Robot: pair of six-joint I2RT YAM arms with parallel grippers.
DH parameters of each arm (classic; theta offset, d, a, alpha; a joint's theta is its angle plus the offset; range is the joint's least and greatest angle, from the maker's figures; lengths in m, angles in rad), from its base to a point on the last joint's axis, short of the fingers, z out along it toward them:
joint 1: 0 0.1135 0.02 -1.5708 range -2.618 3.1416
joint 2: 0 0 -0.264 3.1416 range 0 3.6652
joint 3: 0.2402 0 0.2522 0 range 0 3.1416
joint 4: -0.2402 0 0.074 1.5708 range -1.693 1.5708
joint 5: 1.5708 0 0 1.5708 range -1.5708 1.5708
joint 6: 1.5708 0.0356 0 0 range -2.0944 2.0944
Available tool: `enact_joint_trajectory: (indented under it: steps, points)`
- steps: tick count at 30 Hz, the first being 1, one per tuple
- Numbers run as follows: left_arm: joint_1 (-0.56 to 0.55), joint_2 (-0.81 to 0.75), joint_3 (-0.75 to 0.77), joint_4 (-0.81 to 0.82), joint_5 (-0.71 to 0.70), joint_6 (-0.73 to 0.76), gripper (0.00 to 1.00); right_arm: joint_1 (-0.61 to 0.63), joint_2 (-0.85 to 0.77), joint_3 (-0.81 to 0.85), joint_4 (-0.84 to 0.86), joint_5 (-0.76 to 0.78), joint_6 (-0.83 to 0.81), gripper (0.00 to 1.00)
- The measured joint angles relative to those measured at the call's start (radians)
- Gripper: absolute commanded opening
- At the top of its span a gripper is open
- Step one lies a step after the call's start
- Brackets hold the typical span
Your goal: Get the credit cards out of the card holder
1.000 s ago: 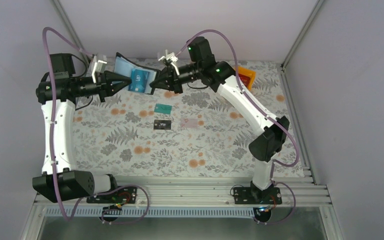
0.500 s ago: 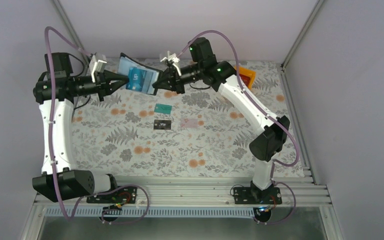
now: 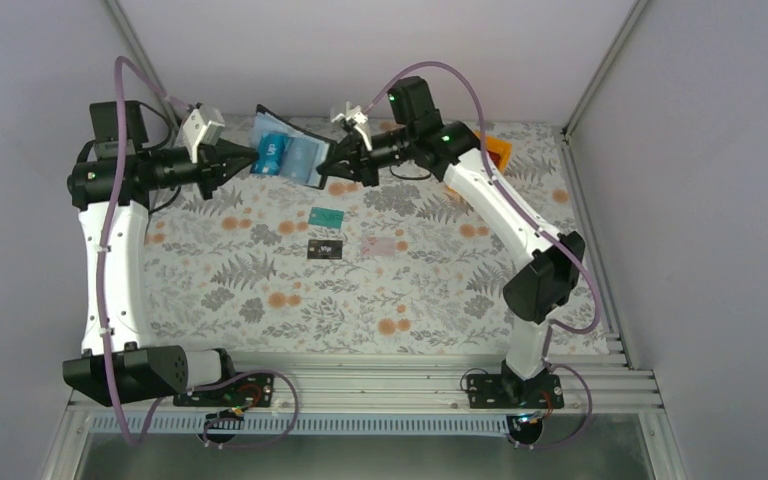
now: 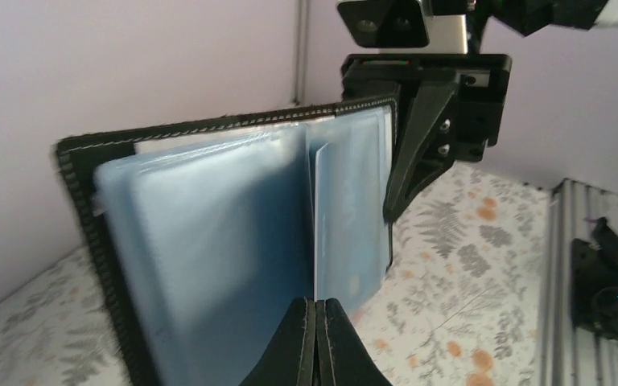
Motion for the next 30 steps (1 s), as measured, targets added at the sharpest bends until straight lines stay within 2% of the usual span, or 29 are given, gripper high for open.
enact_joint_trajectory:
  steps: [4, 11, 15, 21, 25, 30]
  points:
    - [0.008, 0.0, 0.009, -0.006, -0.095, 0.01, 0.02, -0.064, -0.034, -0.087, 0.024, 0.066, 0.043, 0.04]
    - [-0.021, 0.005, -0.001, -0.025, -0.31, 0.066, 0.02, -0.232, -0.042, -0.13, 0.066, 0.188, 0.143, 0.04]
    - [-0.178, 0.045, -0.066, -0.061, -0.441, 0.116, 0.02, -0.254, -0.043, -0.13, 0.077, 0.253, 0.185, 0.04]
    - [-0.436, 0.208, -0.129, -0.073, -0.637, 0.133, 0.02, -0.272, -0.054, -0.133, 0.084, 0.393, 0.256, 0.04]
    - [-0.549, 0.357, -0.015, -0.066, -0.725, 0.15, 0.02, -0.308, -0.087, -0.174, 0.098, 0.421, 0.289, 0.04]
    - [-0.641, 0.582, 0.246, -0.08, -0.801, 0.203, 0.02, -0.332, -0.133, -0.227, 0.103, 0.47, 0.316, 0.04]
